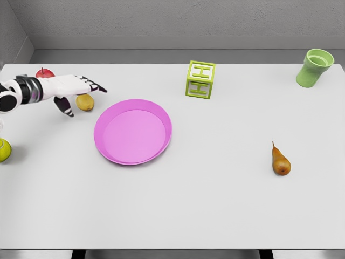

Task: Put the lemon on the plate with left arm

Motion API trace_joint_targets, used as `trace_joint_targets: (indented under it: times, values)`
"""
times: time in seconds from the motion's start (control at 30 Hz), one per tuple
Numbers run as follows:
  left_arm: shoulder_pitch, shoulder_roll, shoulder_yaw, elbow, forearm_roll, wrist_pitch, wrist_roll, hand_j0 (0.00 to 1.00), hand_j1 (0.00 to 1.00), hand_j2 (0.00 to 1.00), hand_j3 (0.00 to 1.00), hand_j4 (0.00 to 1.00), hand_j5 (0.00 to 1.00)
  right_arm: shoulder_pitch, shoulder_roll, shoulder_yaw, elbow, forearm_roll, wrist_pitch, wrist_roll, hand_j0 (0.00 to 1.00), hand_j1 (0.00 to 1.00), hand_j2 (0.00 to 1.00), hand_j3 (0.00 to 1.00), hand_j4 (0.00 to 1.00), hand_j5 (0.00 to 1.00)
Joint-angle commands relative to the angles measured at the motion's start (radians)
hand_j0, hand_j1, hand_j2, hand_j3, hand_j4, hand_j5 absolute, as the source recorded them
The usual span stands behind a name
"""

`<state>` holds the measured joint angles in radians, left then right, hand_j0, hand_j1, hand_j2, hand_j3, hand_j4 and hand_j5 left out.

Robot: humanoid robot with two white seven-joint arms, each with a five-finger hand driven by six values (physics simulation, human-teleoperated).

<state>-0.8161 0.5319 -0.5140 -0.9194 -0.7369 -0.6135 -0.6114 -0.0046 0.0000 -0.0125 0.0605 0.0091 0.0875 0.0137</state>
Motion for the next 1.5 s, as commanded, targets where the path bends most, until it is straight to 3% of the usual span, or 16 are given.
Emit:
trace_joint_targets:
  times: [0.0,0.67,0.77,1.47]
  values:
    - [-0.002,-0.01,0.002,0.007,0.002,0.003,0.0,1.0,1.0,1.0,1.0,1.0,1.0,0.0,0.0,0.0,0.001,0.0,0.0,0.0,1.0,1.0,1.0,1.0,1.0,1.0]
    - [-0.034,-0.043,0.003,0.097,-0.044,0.003,0.033,1.0,1.0,1.0,1.0,1.0,1.0,0.0,0.0,0.0,0.001,0.0,0.0,0.0,1.0,1.0,1.0,1.0,1.0,1.0]
    - [-0.034,-0.043,0.002,0.112,-0.055,0.003,0.068,1.0,1.0,1.0,1.0,1.0,1.0,0.0,0.0,0.0,0.001,0.0,0.0,0.0,1.0,1.0,1.0,1.0,1.0,1.0]
    - [-0.041,-0.05,0.002,0.116,-0.081,0.003,0.067,1.0,1.0,1.0,1.0,1.0,1.0,0.0,0.0,0.0,-0.001,0.0,0.0,0.0,1.0,1.0,1.0,1.0,1.0,1.0]
